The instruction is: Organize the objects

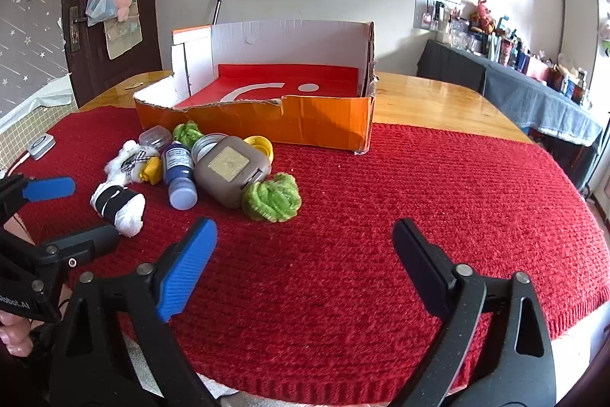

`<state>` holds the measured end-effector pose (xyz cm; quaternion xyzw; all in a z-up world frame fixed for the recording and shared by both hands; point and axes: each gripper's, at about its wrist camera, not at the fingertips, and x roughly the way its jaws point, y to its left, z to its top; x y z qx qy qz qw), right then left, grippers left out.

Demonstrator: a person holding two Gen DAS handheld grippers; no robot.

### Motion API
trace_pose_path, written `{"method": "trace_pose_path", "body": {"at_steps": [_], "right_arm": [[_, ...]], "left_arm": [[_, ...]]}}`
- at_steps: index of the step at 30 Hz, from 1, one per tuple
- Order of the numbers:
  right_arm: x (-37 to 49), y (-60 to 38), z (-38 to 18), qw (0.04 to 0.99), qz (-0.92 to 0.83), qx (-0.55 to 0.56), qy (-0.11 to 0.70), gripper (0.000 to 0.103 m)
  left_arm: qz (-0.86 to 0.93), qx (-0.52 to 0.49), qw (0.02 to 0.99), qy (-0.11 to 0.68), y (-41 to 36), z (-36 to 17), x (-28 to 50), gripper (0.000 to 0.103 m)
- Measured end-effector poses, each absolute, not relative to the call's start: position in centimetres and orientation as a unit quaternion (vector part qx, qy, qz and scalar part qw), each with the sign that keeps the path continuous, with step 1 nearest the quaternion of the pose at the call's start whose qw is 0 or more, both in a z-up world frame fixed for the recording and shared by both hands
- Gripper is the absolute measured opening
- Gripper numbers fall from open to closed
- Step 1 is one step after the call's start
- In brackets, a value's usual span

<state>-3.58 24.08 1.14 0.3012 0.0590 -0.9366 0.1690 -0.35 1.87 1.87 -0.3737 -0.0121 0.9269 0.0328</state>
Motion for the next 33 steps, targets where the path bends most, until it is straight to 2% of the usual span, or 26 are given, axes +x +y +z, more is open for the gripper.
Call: {"method": "trace_pose_path", "body": {"at_steps": [4,9,11,18,21,24,29,33], "right_arm": [[-4.6,24.1,1.2,0.181,-0.930,0.314,0.057,0.076],[-5.2,23.1,1.0,0.195,-0.925,0.317,0.074,0.068],[-5.6,22.8,0.8,0.201,-0.922,0.322,0.075,0.062],[-6.7,22.4,0.3,0.209,-0.916,0.335,0.072,0.057],[-7.0,22.4,0.3,0.209,-0.915,0.337,0.071,0.057],[-7.3,22.4,0.3,0.218,-0.912,0.341,0.065,0.051],[-7.4,22.4,0.3,0.238,-0.906,0.345,0.052,0.033],[-7.0,22.3,0.4,0.241,-0.907,0.340,0.056,0.031]], "left_arm": [[0.924,-0.380,0.030,-0.014,2.0,1.8,-0.8,0.095],[0.919,-0.393,0.027,-0.015,2.1,1.3,-1.3,0.089],[0.916,-0.400,0.027,-0.019,2.0,1.0,-1.5,0.086],[0.916,-0.400,0.026,-0.018,2.1,0.9,-1.8,0.079],[0.916,-0.399,0.030,-0.017,2.3,0.9,-1.8,0.072],[0.916,-0.398,0.038,-0.016,2.4,1.1,-1.8,0.064],[0.917,-0.395,0.045,-0.017,2.4,1.2,-1.7,0.063],[0.919,-0.391,0.052,-0.018,2.4,1.4,-1.4,0.063]]}}
